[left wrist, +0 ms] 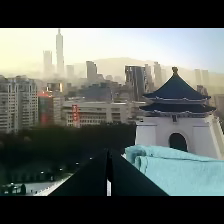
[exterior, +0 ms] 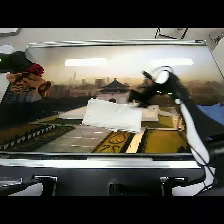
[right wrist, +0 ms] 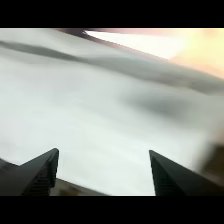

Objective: Fold the clothes and pants, and hang the long-sleeved shirts on hangers.

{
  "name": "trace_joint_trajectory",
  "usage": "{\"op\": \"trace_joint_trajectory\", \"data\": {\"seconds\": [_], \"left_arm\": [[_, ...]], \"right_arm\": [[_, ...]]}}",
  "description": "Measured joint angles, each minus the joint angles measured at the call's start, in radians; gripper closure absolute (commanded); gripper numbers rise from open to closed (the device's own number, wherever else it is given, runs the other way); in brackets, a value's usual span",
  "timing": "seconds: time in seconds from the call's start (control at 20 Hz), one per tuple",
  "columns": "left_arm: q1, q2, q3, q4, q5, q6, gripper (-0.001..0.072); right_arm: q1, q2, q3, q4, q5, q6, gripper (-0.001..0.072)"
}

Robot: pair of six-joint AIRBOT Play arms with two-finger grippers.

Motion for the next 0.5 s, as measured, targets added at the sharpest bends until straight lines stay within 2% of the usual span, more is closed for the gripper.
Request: {"op": "trace_joint_trajectory", "data": {"seconds": [0.15,0.25,0.5], "left_arm": [[0.000,0.003,0.000,0.000,-0.015,0.005,0.0680],[0.000,0.004,0.000,0.001,-0.021,0.006,0.0680],[-0.004,0.005,0.000,-0.017,-0.031,0.008,0.0681]], "right_arm": [[-0.106,0.031,-0.162,0.002,0.045,-0.032,0.0103],[-0.140,0.040,-0.268,0.094,0.003,-0.115,0.0143],[-0.170,0.028,-0.397,0.273,-0.121,-0.254,0.0144]]}}
